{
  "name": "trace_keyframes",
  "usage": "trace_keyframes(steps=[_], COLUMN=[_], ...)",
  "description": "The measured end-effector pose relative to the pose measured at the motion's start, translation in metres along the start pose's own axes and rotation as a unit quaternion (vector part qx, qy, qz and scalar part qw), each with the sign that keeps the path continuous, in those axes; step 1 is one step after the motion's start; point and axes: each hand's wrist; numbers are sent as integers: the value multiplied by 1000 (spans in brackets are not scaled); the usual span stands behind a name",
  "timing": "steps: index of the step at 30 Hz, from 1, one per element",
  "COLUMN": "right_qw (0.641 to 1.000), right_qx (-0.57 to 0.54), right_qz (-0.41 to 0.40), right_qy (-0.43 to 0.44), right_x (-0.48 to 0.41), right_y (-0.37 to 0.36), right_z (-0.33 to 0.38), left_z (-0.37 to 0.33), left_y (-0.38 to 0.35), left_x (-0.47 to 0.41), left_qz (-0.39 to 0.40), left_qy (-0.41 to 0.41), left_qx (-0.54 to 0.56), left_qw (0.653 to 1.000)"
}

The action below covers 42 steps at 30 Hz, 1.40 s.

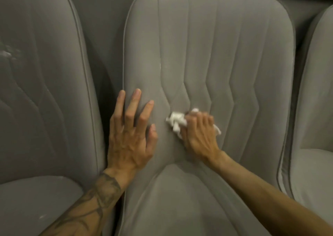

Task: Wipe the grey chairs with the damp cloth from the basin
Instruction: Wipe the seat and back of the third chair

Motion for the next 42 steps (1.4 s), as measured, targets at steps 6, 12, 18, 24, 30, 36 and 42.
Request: trace_keyframes(steps=[6, 12, 18, 24, 30, 36, 42], right_qw=[965, 997, 979, 999, 986, 998, 995], right_qx=[41, -16, 47, -26, 34, -54, 27], right_qz=[-200, -61, -169, -43, -140, -21, -92], right_qy=[-167, -53, -102, -20, -90, -4, -5], right_x=[-165, -102, -220, -152, -243, -150, -245], right_y=[18, 21, 42, 40, 48, 42, 52], right_z=[-6, 38, 13, 50, 20, 63, 33], left_z=[-1, -2, 0, 0, 0, -1, 0], left_y=[-1, -2, -5, -4, -3, -4, -4], left_x=[2, 1, 4, 3, 6, 5, 5], left_qz=[0, -8, -3, -8, 1, -8, -6], left_qy=[5, 7, 10, 8, 10, 7, 18], left_qx=[6, 3, 8, 15, 20, 40, 62], left_qw=[1000, 1000, 1000, 1000, 1000, 999, 998])
Point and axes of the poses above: each hand's wrist, its own x-axis away from the middle knuckle, its own y-axis out of the back of the hand, z = x × y, and after that the axes turned 2 degrees about -y, right-handed
